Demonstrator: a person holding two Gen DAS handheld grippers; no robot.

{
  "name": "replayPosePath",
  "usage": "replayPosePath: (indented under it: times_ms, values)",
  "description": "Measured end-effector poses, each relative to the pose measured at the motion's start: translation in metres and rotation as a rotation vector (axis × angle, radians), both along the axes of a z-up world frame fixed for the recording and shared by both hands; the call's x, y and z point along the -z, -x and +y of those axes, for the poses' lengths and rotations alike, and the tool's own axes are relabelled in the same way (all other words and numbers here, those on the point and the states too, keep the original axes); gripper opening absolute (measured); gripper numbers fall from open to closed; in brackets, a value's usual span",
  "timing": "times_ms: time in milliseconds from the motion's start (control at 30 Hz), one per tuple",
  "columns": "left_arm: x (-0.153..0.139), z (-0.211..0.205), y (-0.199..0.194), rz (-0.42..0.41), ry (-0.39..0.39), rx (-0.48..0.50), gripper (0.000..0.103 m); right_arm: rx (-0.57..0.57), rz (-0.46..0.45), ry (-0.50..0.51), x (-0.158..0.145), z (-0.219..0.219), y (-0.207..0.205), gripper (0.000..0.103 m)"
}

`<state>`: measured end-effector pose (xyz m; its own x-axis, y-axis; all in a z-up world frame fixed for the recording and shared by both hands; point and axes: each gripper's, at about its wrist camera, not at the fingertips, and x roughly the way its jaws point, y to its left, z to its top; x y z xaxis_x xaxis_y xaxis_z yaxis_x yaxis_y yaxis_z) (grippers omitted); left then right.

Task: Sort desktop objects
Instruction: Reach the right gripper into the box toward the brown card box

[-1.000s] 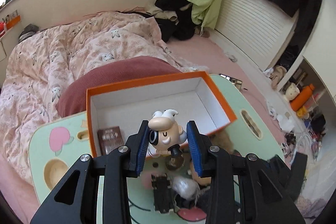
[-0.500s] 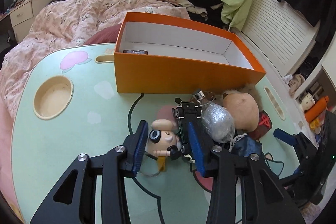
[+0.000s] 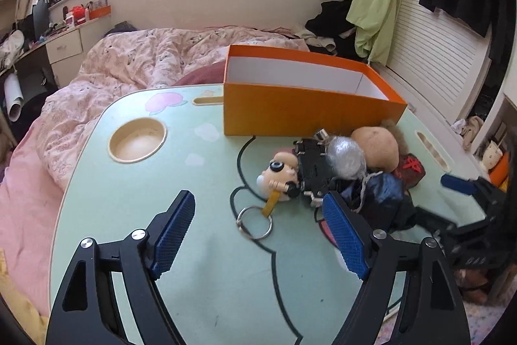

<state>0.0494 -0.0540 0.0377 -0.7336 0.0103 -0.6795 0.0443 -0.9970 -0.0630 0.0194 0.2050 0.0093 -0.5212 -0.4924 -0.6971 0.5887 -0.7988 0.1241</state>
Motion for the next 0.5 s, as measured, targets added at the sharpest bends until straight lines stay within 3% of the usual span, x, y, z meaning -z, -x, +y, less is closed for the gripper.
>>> replayPosePath:
  times_ms: [133, 300, 367, 433, 500]
  values:
    - [0.014, -0.005, -0.001, -0.041, -0.006, -0.016, 0.081, -0.066, -0.02, 0.105, -0.05, -0.004, 0.012, 0.103]
    - [0.03, 0.004, 0.009, -0.085, 0.049, -0.041, 0.082, -0.18, -0.145, 0.181, -0.107, -0.059, 0.05, 0.103]
    - [0.031, 0.011, 0.008, -0.085, 0.09, -0.038, 0.083, -0.219, -0.236, 0.172, -0.113, -0.095, 0.071, 0.103]
    - [0.029, 0.015, 0.007, -0.077, 0.089, -0.022, 0.092, -0.226, -0.334, 0.136, -0.109, -0.133, 0.098, 0.101]
    - [0.028, 0.017, 0.005, -0.071, 0.09, -0.023, 0.095, -0.229, -0.425, 0.085, -0.095, -0.169, 0.121, 0.091]
